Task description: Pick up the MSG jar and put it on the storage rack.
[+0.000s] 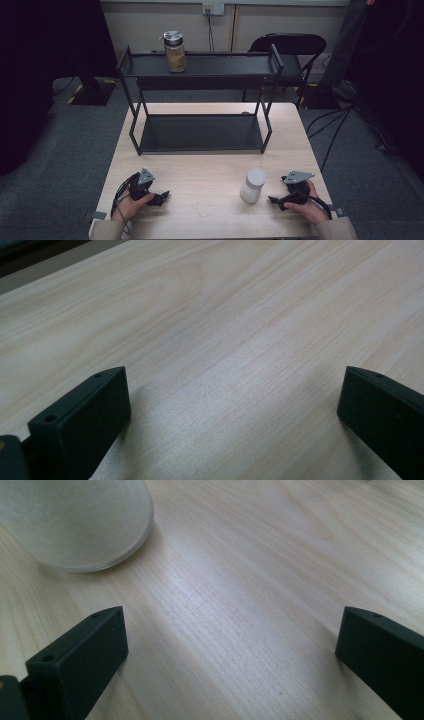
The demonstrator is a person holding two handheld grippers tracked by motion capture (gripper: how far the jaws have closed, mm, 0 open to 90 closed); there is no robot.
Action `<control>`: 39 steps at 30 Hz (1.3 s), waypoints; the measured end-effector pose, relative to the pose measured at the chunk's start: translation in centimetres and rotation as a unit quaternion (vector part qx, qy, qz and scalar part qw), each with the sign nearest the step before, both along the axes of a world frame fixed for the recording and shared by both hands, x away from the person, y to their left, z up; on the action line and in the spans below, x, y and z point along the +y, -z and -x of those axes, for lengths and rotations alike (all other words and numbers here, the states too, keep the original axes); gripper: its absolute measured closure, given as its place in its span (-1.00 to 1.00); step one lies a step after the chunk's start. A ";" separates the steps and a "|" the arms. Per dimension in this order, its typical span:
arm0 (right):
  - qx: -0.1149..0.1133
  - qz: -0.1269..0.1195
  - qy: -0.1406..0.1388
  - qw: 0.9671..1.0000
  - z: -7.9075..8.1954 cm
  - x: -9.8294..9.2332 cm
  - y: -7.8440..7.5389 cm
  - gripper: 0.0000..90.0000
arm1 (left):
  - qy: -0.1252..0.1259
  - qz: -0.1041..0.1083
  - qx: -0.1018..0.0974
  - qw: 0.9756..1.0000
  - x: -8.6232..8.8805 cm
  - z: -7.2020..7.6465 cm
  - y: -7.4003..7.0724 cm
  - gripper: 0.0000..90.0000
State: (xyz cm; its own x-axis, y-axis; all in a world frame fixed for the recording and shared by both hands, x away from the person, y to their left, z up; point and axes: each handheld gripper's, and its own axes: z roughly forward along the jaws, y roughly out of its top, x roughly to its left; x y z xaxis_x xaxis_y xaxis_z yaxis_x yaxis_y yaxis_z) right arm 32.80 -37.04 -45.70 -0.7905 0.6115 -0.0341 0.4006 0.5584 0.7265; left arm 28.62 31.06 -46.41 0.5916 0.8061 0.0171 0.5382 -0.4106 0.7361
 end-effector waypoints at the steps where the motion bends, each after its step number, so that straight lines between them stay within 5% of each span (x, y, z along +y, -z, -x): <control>1: 0.000 0.000 0.000 1.000 0.0 0.0 0.0 -1.00 | 0.000 0.000 0.000 1.000 0.0 0.0 0.0 -1.00; 20: 0.009 -0.004 -0.004 1.000 -0.1 -0.3 -0.3 -0.99 | 0.000 0.000 0.000 1.000 0.0 0.0 0.0 -1.00; 26: 0.007 0.006 -0.014 1.000 -0.1 0.0 -1.0 -0.99 | 0.000 0.000 0.000 1.000 0.0 0.0 0.0 -1.00; 39: 0.003 -0.012 -0.049 0.999 -0.4 0.0 -3.5 -0.99 | 0.000 0.000 0.000 1.000 0.0 0.0 0.0 -1.00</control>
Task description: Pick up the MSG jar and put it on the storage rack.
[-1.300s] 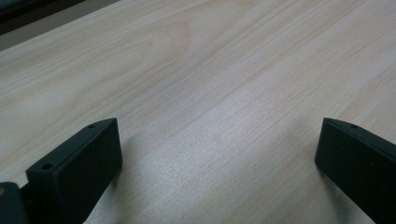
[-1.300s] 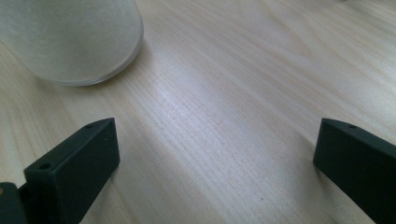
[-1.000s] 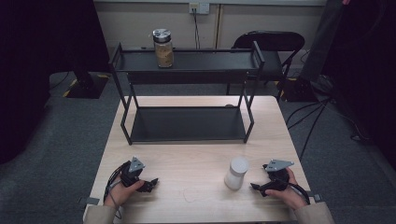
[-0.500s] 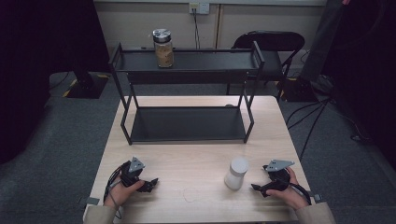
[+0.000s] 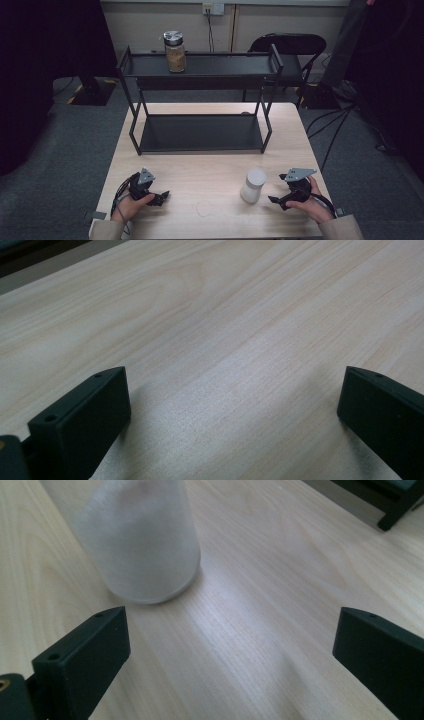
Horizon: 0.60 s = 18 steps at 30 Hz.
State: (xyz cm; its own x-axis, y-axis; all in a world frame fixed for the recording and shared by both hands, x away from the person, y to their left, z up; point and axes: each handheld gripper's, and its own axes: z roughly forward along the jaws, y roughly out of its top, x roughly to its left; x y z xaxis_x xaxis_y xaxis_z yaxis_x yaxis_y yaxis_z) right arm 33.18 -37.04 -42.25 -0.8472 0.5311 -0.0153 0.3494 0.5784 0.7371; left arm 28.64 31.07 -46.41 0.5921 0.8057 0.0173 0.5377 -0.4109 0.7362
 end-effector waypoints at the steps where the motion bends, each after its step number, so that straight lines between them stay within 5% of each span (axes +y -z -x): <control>1: 0.001 -0.002 -0.002 1.000 0.0 0.0 -0.2 -0.99 | 0.000 0.000 0.000 1.000 0.0 0.0 0.0 -1.00; 18: 0.005 -0.035 -0.040 0.999 -0.6 0.8 -2.4 -0.99 | -0.001 0.001 0.000 1.000 0.0 0.0 0.0 -1.00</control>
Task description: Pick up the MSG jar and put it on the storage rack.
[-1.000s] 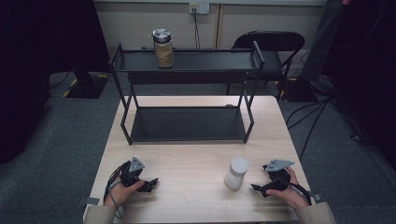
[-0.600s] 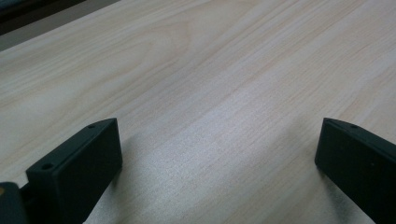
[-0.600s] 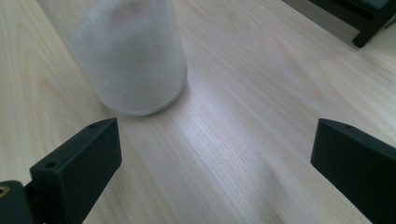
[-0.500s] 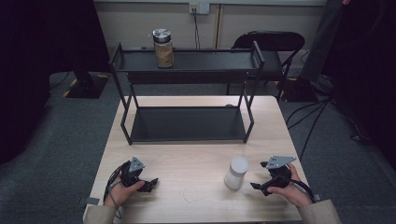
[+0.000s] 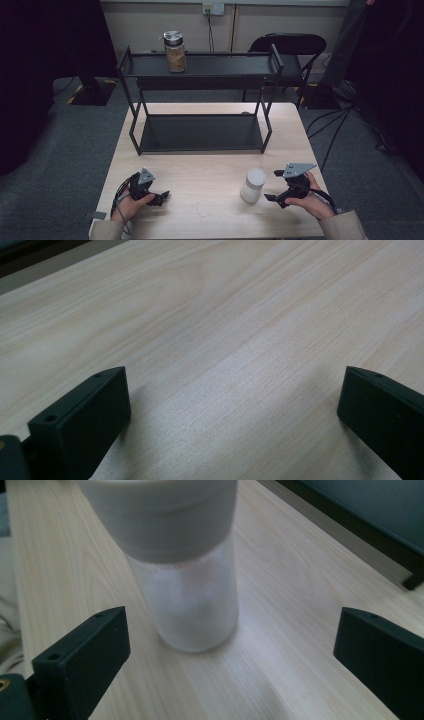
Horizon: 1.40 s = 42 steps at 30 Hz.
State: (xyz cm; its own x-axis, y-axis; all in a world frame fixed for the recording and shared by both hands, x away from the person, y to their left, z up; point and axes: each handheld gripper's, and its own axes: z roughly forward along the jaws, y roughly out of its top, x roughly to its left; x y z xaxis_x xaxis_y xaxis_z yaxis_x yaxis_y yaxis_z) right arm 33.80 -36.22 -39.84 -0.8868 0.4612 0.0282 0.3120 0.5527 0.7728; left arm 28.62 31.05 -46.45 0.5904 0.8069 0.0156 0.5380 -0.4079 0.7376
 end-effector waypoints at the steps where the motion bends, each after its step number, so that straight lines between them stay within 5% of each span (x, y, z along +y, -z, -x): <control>1: -0.001 -0.002 -0.002 1.000 0.0 0.2 0.0 -0.99 | 0.000 0.000 0.000 1.000 0.0 0.0 0.0 -1.00; 16: -0.002 -0.034 -0.029 0.999 -0.5 2.1 0.2 -0.99 | 0.000 0.000 0.000 1.000 0.0 0.0 0.0 -1.00; 28: -0.009 -0.046 -0.022 0.999 -0.6 3.1 0.9 -0.99 | 0.000 0.000 0.000 1.000 0.0 0.0 0.0 -1.00; 42: -0.035 -0.045 -0.058 0.997 -1.1 3.4 1.6 -0.39 | 0.000 0.000 0.000 1.000 0.0 0.0 0.0 -1.00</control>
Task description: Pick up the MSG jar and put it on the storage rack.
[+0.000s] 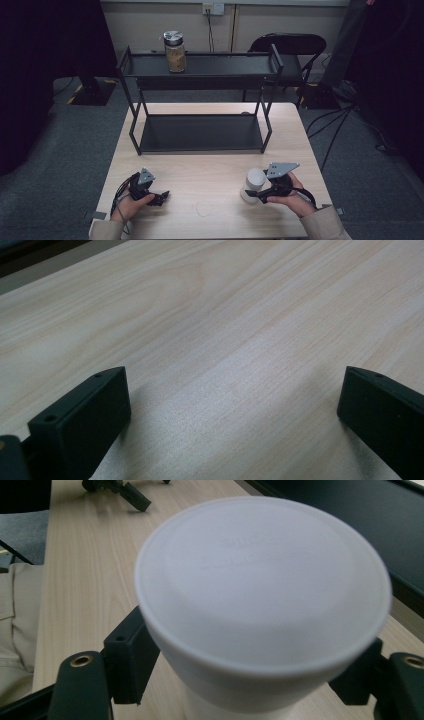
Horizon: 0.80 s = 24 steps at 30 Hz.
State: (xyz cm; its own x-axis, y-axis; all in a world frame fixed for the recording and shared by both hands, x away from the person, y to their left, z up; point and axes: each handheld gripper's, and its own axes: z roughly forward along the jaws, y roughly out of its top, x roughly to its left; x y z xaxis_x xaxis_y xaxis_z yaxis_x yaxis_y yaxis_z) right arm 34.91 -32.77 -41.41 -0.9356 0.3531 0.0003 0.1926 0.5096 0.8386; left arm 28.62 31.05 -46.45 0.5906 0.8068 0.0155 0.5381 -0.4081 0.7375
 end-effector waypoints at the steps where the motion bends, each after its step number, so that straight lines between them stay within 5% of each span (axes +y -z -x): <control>1: -0.002 0.002 0.002 1.000 0.0 0.0 0.0 -0.34 | 0.001 -0.001 0.000 1.000 0.0 0.0 0.0 -1.00; 24: -0.004 -0.002 0.018 1.000 0.3 0.6 -0.6 -0.22 | 0.000 0.000 0.000 1.000 0.0 0.0 0.0 -1.00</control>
State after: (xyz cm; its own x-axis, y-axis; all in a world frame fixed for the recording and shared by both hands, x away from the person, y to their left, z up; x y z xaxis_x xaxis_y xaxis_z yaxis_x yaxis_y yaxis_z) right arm 34.56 -32.18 -40.86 -0.9226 0.3856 -0.0055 0.2038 0.4996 0.8419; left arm 28.63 31.06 -46.44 0.5909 0.8066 0.0159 0.5380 -0.4087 0.7372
